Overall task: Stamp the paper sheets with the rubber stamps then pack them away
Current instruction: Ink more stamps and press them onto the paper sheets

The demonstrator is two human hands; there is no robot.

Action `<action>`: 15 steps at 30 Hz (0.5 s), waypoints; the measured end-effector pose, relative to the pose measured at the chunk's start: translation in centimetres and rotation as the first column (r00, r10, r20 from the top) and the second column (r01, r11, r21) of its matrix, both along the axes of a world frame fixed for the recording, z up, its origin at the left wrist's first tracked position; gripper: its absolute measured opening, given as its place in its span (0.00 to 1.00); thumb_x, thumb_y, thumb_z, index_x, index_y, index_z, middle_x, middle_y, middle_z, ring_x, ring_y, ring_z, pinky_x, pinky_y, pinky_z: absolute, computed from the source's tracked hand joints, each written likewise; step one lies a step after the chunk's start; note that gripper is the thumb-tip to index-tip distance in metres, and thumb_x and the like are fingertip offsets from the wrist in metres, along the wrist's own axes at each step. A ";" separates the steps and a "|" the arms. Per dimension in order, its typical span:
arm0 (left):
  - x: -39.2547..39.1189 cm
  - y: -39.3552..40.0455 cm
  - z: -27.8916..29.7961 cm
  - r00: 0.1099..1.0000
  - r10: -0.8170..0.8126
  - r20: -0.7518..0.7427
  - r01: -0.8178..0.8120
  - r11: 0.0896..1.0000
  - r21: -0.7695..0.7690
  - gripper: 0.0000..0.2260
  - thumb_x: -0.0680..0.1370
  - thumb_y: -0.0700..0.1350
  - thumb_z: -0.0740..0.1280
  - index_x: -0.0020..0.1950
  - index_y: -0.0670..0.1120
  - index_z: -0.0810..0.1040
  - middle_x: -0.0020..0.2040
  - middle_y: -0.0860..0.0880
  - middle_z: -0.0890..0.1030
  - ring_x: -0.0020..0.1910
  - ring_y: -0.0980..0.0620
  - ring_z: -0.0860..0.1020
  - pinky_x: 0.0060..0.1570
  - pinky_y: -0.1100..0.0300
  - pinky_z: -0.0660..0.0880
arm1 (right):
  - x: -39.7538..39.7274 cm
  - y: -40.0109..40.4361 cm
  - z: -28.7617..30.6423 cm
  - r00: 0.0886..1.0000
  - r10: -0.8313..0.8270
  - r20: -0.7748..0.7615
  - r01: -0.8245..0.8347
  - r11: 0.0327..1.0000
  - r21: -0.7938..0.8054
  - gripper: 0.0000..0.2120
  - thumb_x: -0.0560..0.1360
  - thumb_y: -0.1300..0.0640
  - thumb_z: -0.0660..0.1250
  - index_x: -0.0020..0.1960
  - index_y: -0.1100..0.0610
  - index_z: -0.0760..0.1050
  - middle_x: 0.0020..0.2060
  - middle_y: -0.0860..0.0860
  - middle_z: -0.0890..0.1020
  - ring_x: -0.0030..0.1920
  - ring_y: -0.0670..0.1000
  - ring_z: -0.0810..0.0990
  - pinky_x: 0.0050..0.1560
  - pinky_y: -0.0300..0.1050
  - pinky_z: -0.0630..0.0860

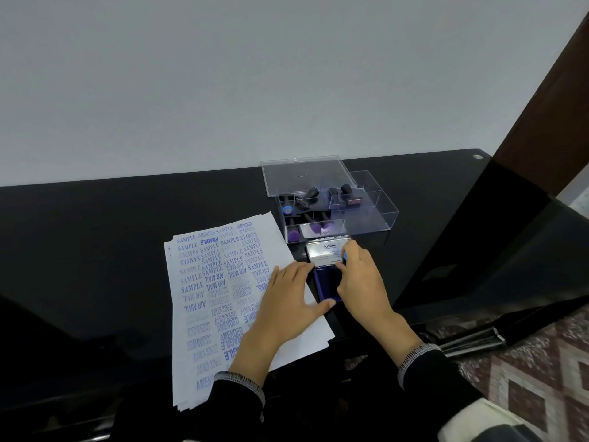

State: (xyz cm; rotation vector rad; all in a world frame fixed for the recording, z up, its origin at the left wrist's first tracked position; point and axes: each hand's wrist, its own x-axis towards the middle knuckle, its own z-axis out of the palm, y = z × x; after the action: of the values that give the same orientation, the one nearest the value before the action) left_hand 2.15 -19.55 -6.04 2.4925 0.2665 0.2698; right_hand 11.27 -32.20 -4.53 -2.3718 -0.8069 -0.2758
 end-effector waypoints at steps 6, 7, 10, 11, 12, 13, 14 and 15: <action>-1.3 3.3 2.1 0.979 0.179 0.093 -0.149 0.953 -0.264 0.12 0.80 0.47 0.65 0.63 0.51 0.77 0.61 0.57 0.77 0.61 0.58 0.74 0.61 0.61 0.68 | 0.2 0.0 0.0 0.993 -0.019 -0.117 0.024 0.999 0.039 0.15 0.73 0.70 0.63 0.45 0.54 0.60 0.42 0.49 0.69 0.43 0.49 0.69 0.36 0.36 0.62; -1.8 4.3 2.1 0.966 0.230 0.118 -0.196 0.950 -0.245 0.11 0.80 0.45 0.64 0.62 0.51 0.77 0.60 0.56 0.78 0.60 0.58 0.75 0.60 0.61 0.69 | 0.2 0.0 0.1 0.994 -0.017 -0.109 0.020 0.999 0.029 0.16 0.73 0.70 0.63 0.45 0.54 0.60 0.42 0.49 0.69 0.43 0.49 0.68 0.36 0.36 0.62; -3.7 7.7 2.1 0.918 0.373 0.135 -0.342 0.916 -0.208 0.10 0.81 0.43 0.63 0.61 0.51 0.78 0.59 0.56 0.79 0.59 0.58 0.75 0.59 0.60 0.71 | 0.1 0.1 -0.3 0.999 -0.010 -0.040 0.009 0.999 -0.041 0.15 0.73 0.69 0.63 0.45 0.54 0.59 0.45 0.52 0.71 0.43 0.49 0.68 0.37 0.38 0.63; -4.3 8.8 2.0 0.906 0.404 0.127 -0.376 0.905 -0.197 0.10 0.80 0.44 0.63 0.60 0.51 0.78 0.59 0.57 0.79 0.59 0.58 0.75 0.59 0.60 0.70 | 0.1 0.1 -0.3 1.000 -0.011 -0.029 0.010 0.999 -0.043 0.15 0.74 0.69 0.63 0.45 0.54 0.59 0.45 0.52 0.72 0.44 0.49 0.68 0.37 0.38 0.63; -5.0 9.8 1.8 0.900 0.420 0.118 -0.397 0.901 -0.176 0.09 0.80 0.45 0.64 0.60 0.52 0.78 0.59 0.57 0.78 0.60 0.57 0.74 0.59 0.60 0.70 | 0.1 0.0 -0.4 0.999 -0.014 -0.036 0.013 0.999 -0.031 0.15 0.74 0.69 0.63 0.45 0.54 0.59 0.45 0.51 0.72 0.44 0.49 0.69 0.36 0.37 0.63; -5.8 10.7 1.6 0.897 0.429 0.109 -0.413 0.900 -0.142 0.09 0.80 0.46 0.64 0.60 0.52 0.78 0.59 0.57 0.78 0.61 0.58 0.73 0.59 0.59 0.69 | 0.2 0.0 -0.3 0.998 -0.015 -0.054 0.015 1.000 -0.009 0.15 0.73 0.69 0.63 0.45 0.54 0.59 0.44 0.50 0.72 0.44 0.49 0.71 0.35 0.36 0.63; -6.4 11.4 1.4 0.899 0.426 0.104 -0.416 0.903 -0.106 0.09 0.80 0.48 0.64 0.60 0.52 0.78 0.60 0.57 0.77 0.62 0.58 0.72 0.60 0.58 0.69 | 0.2 0.0 -0.3 0.997 -0.014 -0.081 0.016 1.000 0.015 0.16 0.73 0.70 0.64 0.45 0.54 0.59 0.44 0.50 0.72 0.44 0.50 0.72 0.34 0.36 0.64; -7.0 11.9 1.2 0.904 0.415 0.102 -0.409 0.909 -0.078 0.10 0.79 0.49 0.65 0.60 0.52 0.78 0.61 0.56 0.77 0.63 0.60 0.69 0.61 0.58 0.67 | 0.3 0.0 -0.2 0.994 -0.015 -0.111 0.020 0.999 0.038 0.16 0.72 0.71 0.64 0.45 0.54 0.60 0.43 0.51 0.73 0.43 0.51 0.74 0.33 0.37 0.66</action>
State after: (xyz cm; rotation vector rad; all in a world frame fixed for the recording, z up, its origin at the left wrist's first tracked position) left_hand -4.84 -7.63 -4.84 2.3338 0.7460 0.5714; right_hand 11.59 -32.19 -4.75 -2.3364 -0.7228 -0.1641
